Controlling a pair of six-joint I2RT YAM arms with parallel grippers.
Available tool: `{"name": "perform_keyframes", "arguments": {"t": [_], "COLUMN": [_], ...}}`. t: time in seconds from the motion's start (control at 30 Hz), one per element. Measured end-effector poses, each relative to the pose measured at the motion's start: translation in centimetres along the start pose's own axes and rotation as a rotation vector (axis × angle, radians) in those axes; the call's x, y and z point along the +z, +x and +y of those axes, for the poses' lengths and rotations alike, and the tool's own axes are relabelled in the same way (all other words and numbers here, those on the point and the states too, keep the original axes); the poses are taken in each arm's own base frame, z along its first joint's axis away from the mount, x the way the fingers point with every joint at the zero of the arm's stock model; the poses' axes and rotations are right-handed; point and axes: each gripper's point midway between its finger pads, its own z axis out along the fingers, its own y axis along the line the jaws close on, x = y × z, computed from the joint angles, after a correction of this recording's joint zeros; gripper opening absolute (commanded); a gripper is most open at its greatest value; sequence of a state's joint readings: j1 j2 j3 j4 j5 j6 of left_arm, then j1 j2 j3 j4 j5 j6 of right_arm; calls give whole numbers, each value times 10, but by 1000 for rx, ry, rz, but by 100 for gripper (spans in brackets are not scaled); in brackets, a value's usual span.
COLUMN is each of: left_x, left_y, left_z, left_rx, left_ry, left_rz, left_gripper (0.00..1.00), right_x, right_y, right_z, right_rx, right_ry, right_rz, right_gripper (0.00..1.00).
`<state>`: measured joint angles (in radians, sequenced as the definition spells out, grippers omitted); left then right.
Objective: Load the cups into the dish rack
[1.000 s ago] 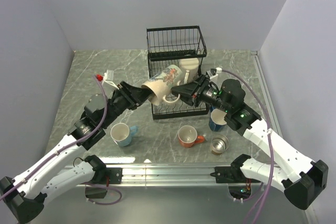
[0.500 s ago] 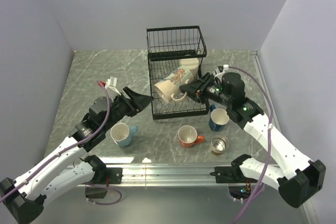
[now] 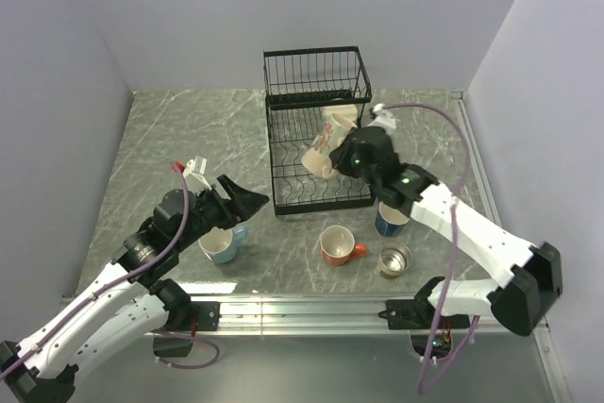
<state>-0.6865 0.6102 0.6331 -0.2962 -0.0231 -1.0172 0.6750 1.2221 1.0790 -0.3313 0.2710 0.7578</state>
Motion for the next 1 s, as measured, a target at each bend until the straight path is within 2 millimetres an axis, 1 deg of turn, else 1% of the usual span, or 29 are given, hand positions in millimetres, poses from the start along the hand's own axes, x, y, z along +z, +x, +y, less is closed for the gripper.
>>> {"name": "perform_keyframes", "arguments": {"t": [0.13, 0.23, 0.3, 0.37, 0.43, 0.47, 0.6, 0.7, 0.8, 0.9, 0.93, 1.0], "left_x": [-3, -5, -8, -11, -14, -17, -21, -20, -17, -15, -15, -15], "left_y": [7, 13, 18, 22, 24, 25, 25, 27, 32, 35, 35, 34], "left_z": [11, 21, 28, 34, 40, 42, 49, 57, 67, 75, 75, 74], "left_rx": [11, 8, 5, 2, 2, 2, 4, 12, 16, 17, 18, 19], "left_ry": [-20, -27, -27, -26, -28, -25, -25, -40, -67, -87, -87, -83], "left_rz": [13, 18, 18, 16, 9, 4, -16, -24, -21, -17, -18, -22], "left_gripper": [80, 80, 80, 80, 80, 80, 80, 80, 80, 80, 80, 80], "right_x": [29, 55, 73, 89, 105, 113, 137, 152, 171, 188, 194, 205], "right_y": [27, 50, 60, 63, 64, 61, 51, 53, 52, 47, 46, 45], "right_z": [-3, -7, -13, -19, -23, -23, -16, -14, -11, 2, 8, 13], "right_rx": [-181, -293, -346, -386, -418, -426, -431, -428, -407, -377, -369, -360], "right_ry": [95, 148, 178, 208, 234, 244, 242, 238, 243, 238, 227, 229], "right_rz": [-24, -22, -28, -45, -70, -96, -181, -222, -269, -304, -308, -306], "right_gripper": [0, 0, 0, 0, 0, 0, 0, 0, 0, 0, 0, 0]}}
